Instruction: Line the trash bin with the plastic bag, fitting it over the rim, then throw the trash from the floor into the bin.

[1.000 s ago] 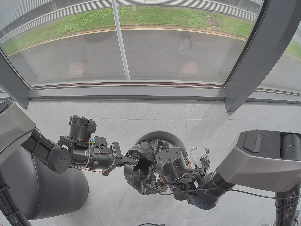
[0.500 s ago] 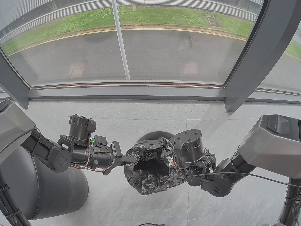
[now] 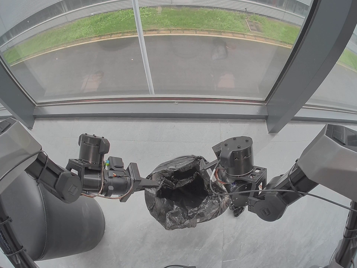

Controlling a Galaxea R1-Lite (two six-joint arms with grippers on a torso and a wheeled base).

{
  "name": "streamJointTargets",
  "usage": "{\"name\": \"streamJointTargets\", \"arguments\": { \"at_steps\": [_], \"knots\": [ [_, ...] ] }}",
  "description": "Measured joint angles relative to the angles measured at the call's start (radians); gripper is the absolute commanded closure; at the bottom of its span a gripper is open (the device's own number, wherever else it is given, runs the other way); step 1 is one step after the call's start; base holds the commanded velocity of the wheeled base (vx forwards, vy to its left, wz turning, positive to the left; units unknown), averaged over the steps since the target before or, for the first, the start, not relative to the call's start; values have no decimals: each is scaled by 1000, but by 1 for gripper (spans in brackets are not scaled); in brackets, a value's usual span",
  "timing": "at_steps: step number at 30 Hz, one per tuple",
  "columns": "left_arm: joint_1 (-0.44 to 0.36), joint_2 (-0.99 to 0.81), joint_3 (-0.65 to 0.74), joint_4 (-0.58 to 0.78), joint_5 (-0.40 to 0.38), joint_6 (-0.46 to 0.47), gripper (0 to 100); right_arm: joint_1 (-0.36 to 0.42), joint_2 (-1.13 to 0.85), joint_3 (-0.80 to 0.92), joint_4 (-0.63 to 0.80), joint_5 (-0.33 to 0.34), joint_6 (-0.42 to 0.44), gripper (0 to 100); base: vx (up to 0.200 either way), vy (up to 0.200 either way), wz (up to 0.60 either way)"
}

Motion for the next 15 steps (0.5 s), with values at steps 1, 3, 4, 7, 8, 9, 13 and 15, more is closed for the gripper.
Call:
{"name": "streamJointTargets", "arguments": {
  "at_steps": [1, 3, 4, 7, 8, 9, 13, 15],
  "knots": [
    [4, 2, 0, -1, 0, 0, 100, -6, -3, 0, 0, 0, 0, 0, 0, 0, 0],
    [12, 6, -1, -1, -1, 1, 100, -16, -7, 0, 0, 0, -1, 0, 0, 0, 0],
    [18, 8, -2, -1, -1, 2, 100, -23, -8, -1, 0, 0, -1, 0, 0, 0, 0],
    [27, 15, -9, -3, -2, 4, 100, -39, -7, -2, -1, 0, 0, 0, 0, 0, 0],
    [29, 18, -11, -3, -2, 4, 100, -41, -7, -2, -1, 0, 0, 0, 0, 0, 0],
    [32, 22, -15, -2, -2, 5, 100, -46, -6, -2, -2, 0, 1, 0, 0, 0, 0],
    [35, 41, -40, -3, -2, 7, 100, -61, 1, -6, -3, 0, 4, 0, 0, 0, 0],
    [37, 53, -57, -3, -1, 7, 100, -65, 4, -8, -3, 1, 7, 0, 0, 0, 0]
  ]
}}
